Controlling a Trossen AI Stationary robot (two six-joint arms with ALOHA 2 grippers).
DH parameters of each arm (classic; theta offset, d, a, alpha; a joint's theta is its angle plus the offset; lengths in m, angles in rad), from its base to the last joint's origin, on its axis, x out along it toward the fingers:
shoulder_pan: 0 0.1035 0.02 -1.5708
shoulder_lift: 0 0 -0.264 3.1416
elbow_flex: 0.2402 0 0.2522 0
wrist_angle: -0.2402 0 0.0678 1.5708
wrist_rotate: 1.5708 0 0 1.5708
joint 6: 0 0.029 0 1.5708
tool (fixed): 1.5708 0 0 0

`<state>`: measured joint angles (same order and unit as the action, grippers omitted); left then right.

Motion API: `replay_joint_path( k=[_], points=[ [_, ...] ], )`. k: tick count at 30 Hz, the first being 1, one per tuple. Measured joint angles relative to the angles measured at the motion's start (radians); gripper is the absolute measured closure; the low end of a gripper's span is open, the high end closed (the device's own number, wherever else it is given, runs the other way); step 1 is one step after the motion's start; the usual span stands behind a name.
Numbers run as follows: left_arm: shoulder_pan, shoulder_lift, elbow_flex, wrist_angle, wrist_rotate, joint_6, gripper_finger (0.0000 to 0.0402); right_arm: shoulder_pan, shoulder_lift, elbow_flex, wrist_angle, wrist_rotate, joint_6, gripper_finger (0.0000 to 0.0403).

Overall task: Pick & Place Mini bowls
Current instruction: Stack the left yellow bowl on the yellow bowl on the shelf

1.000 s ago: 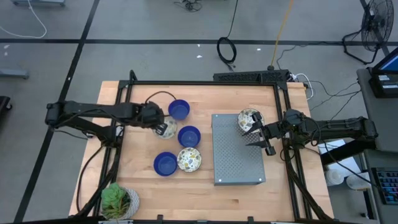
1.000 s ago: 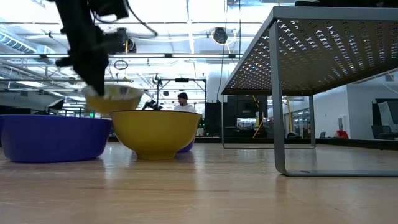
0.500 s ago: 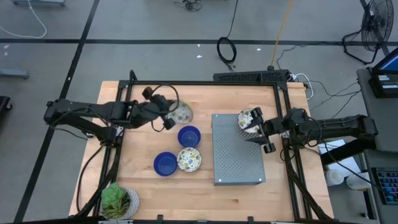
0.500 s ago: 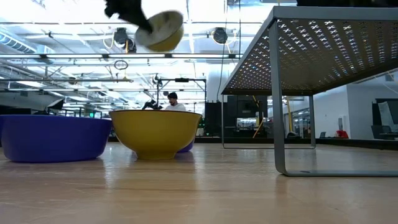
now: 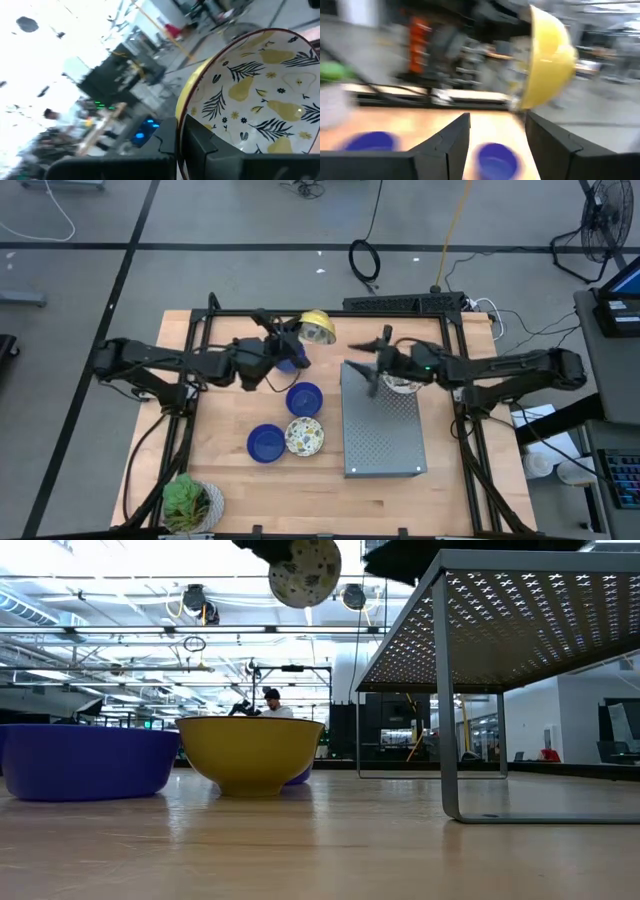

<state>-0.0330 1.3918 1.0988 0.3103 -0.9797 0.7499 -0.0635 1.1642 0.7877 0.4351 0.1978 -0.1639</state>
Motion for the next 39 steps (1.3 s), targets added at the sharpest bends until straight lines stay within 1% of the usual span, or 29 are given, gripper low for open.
replay_joint_path(
  k=[4, 7, 9, 13, 18, 23, 27, 29, 31, 34, 37, 39],
  points=[
    [-0.002, 0.050, 0.000, 0.071, -0.036, 0.077, 0.0392, 0.000, 0.090, 0.040, 0.074, 0.162, -0.082, 0.0222],
    [-0.002, 0.066, 0.000, 0.092, -0.047, 0.087, 0.0392, 0.000, 0.136, 0.044, 0.147, 0.243, -0.131, 0.0222],
    [-0.002, 0.068, 0.000, 0.092, -0.048, 0.087, 0.0392, 0.000, 0.156, 0.044, 0.186, 0.274, -0.155, 0.0222],
    [-0.002, 0.068, 0.000, 0.093, -0.046, 0.086, 0.0392, 0.000, 0.187, 0.044, 0.269, 0.272, -0.166, 0.0222],
    [-0.002, 0.068, 0.000, 0.102, -0.041, 0.083, 0.0392, 0.000, 0.198, 0.044, 0.287, 0.270, -0.199, 0.0222],
    [-0.001, 0.068, 0.000, 0.107, 0.043, 0.034, 0.0392, -0.003, 0.198, 0.044, 0.294, 0.269, -0.199, 0.0222],
    [-0.004, 0.068, 0.000, 0.106, 0.048, 0.013, 0.0392, -0.004, 0.197, 0.044, 0.294, 0.271, -0.223, 0.0226],
    [-0.005, 0.068, 0.000, 0.105, 0.048, 0.001, 0.0392, -0.009, 0.197, 0.044, 0.294, 0.269, -0.222, 0.0240],
    [-0.010, 0.068, 0.000, 0.106, 0.048, -0.011, 0.0392, -0.016, 0.197, 0.044, 0.296, 0.271, -0.220, 0.0263],
    [-0.020, 0.068, 0.000, 0.109, 0.043, -0.041, 0.0391, -0.028, 0.197, 0.044, 0.312, 0.281, -0.212, 0.0318],
    [-0.034, 0.068, 0.000, 0.110, 0.047, -0.082, 0.0380, -0.042, 0.196, 0.045, 0.325, 0.293, -0.209, 0.0377],
    [-0.044, 0.067, 0.000, 0.102, 0.066, -0.104, 0.0373, -0.049, 0.195, 0.045, 0.329, 0.292, -0.215, 0.0384]
  ],
)
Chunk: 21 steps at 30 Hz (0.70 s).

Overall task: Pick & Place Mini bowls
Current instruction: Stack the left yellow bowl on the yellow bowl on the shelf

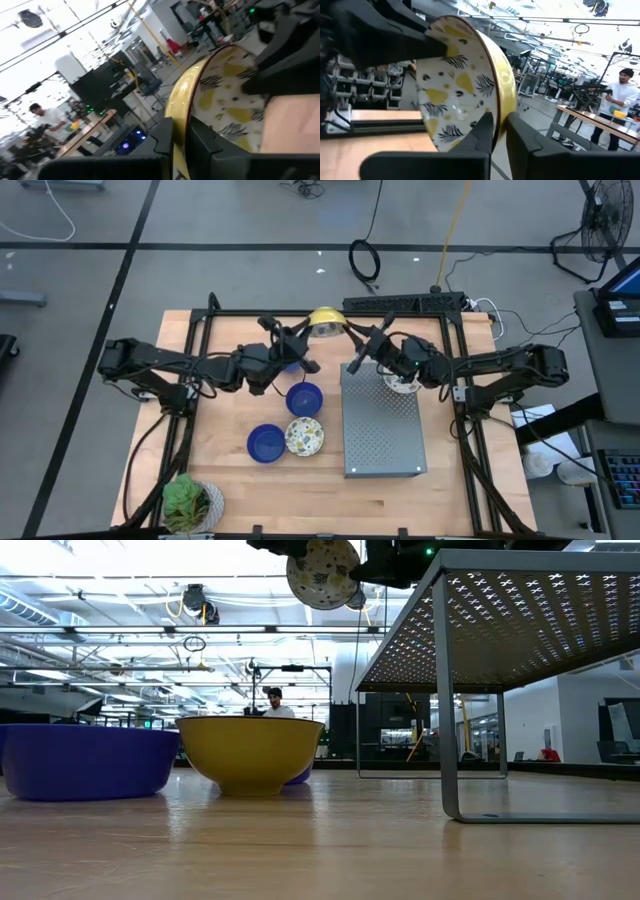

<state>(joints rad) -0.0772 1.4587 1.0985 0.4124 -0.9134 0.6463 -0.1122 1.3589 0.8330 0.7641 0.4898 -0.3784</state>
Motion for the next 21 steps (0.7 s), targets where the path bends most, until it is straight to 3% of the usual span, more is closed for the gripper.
replay_joint_path(
  k=[12, 21],
  points=[
    [-0.055, 0.003, -0.001, -0.025, -0.009, -0.280, 0.0283, -0.010, -0.003, -0.001, -0.017, -0.024, -0.094, 0.0400],
    [-0.169, 0.001, 0.001, -0.018, -0.066, -0.147, 0.0248, -0.010, -0.065, 0.058, -0.207, -0.036, -0.124, 0.0400]
  ],
)
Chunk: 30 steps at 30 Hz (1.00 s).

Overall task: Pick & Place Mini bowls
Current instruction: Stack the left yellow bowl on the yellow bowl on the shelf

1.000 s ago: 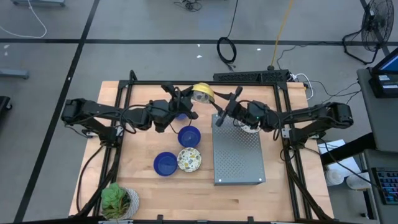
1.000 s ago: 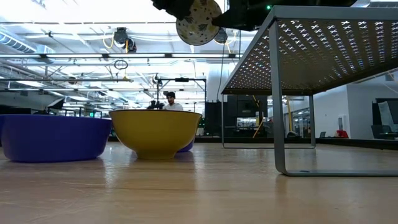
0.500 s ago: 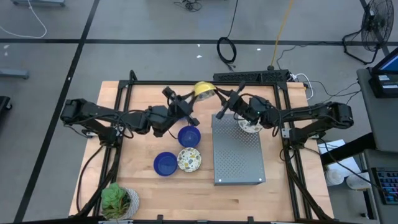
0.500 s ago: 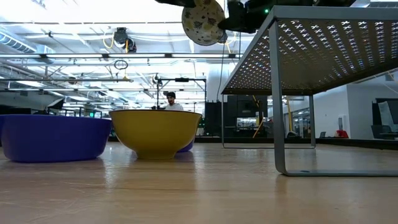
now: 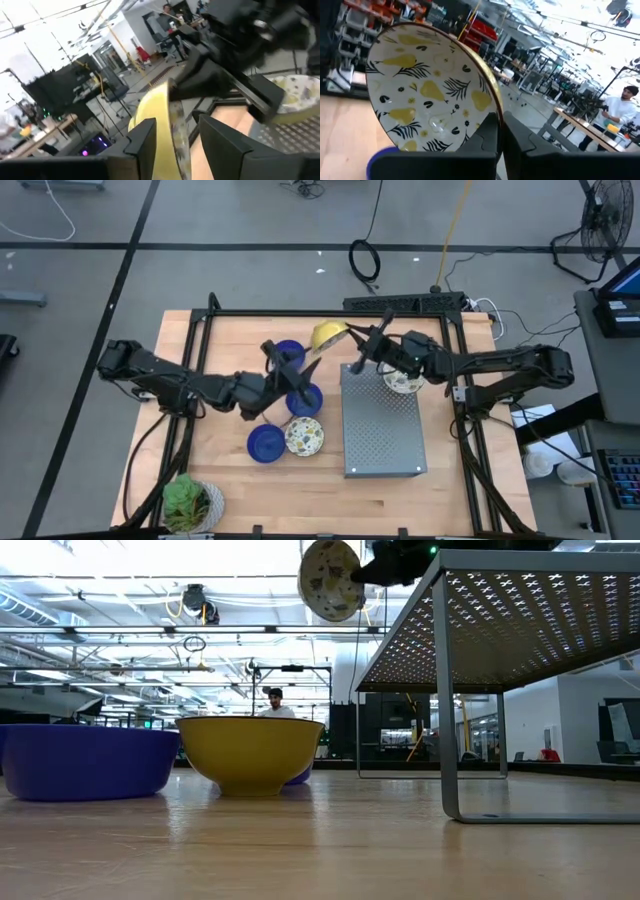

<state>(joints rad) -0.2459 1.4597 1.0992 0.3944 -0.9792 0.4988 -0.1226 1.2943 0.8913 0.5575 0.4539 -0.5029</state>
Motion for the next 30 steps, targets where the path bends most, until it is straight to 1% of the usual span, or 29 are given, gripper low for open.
replay_joint_path(
  k=[4, 6, 10, 13, 15, 19, 21, 24, 30],
  points=[
    [-0.053, 0.000, 0.000, -0.011, -0.097, 0.045, 0.0246, -0.001, -0.033, 0.109, -0.221, -0.031, -0.010, 0.0401],
    [-0.066, 0.000, 0.000, -0.035, -0.142, 0.053, 0.0246, -0.005, -0.038, 0.201, -0.383, -0.057, 0.005, 0.0401],
    [-0.080, -0.001, 0.000, -0.079, -0.218, 0.054, 0.0245, -0.039, -0.025, 0.408, -0.688, -0.148, 0.062, 0.0401],
    [-0.078, -0.001, 0.000, -0.102, -0.248, 0.095, 0.0245, -0.081, -0.015, 0.537, -0.904, -0.205, 0.130, 0.0402],
    [-0.074, -0.001, 0.000, -0.107, -0.246, 0.120, 0.0245, -0.115, -0.005, 0.603, -1.029, -0.256, 0.182, 0.0402],
    [-0.068, -0.001, 0.000, -0.107, -0.198, 0.120, 0.0245, -0.186, -0.004, 0.670, -1.249, -0.331, 0.246, 0.0402],
    [-0.067, -0.001, 0.000, -0.102, -0.185, 0.119, 0.0245, -0.220, -0.002, 0.712, -1.311, -0.333, 0.263, 0.0402],
    [-0.067, -0.001, 0.000, -0.104, -0.166, 0.122, 0.0245, -0.270, 0.008, 0.792, -1.453, -0.350, 0.295, 0.0402],
    [-0.067, -0.001, 0.000, -0.107, -0.137, 0.121, 0.0245, -0.360, 0.041, 0.923, -1.636, -0.506, 0.360, 0.0402]
  ],
)
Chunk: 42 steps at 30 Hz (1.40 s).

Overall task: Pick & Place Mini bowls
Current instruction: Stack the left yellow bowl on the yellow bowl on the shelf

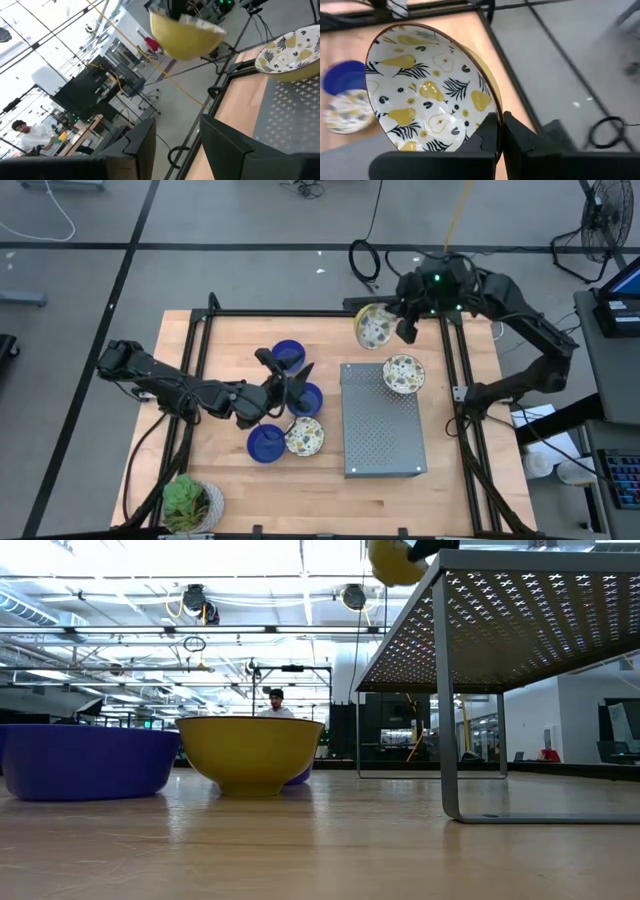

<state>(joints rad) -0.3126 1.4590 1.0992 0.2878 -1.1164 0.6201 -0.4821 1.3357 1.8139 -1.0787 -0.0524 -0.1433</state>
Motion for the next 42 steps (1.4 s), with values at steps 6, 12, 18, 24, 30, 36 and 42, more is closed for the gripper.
replay_joint_path(
  k=[6, 12, 18, 24, 30, 36, 42],
  points=[
    [0.000, 0.000, 0.000, 0.001, 0.000, 0.000, 0.0245, -0.086, 0.070, 0.090, -0.207, -0.096, 0.020, 0.0403],
    [0.000, 0.000, 0.000, 0.001, 0.000, 0.000, 0.0245, -0.104, 0.102, 0.091, -0.347, -0.115, 0.028, 0.0403],
    [0.000, 0.000, 0.000, 0.001, 0.000, 0.000, 0.0245, -0.104, 0.128, 0.091, -0.411, -0.181, 0.096, 0.0403],
    [0.000, 0.000, 0.000, 0.001, 0.000, 0.000, 0.0245, -0.106, 0.136, 0.091, -0.495, -0.216, 0.152, 0.0403],
    [0.000, 0.000, 0.000, 0.000, 0.000, 0.000, 0.0245, -0.107, 0.111, 0.091, -0.493, -0.268, 0.198, 0.0403],
    [0.000, 0.000, 0.000, 0.001, 0.000, 0.000, 0.0245, -0.108, 0.111, 0.091, -0.492, -0.295, 0.230, 0.0403],
    [0.000, 0.000, 0.000, 0.001, 0.000, 0.000, 0.0245, -0.107, 0.111, 0.029, -0.492, -0.318, 0.228, 0.0403]
  ],
)
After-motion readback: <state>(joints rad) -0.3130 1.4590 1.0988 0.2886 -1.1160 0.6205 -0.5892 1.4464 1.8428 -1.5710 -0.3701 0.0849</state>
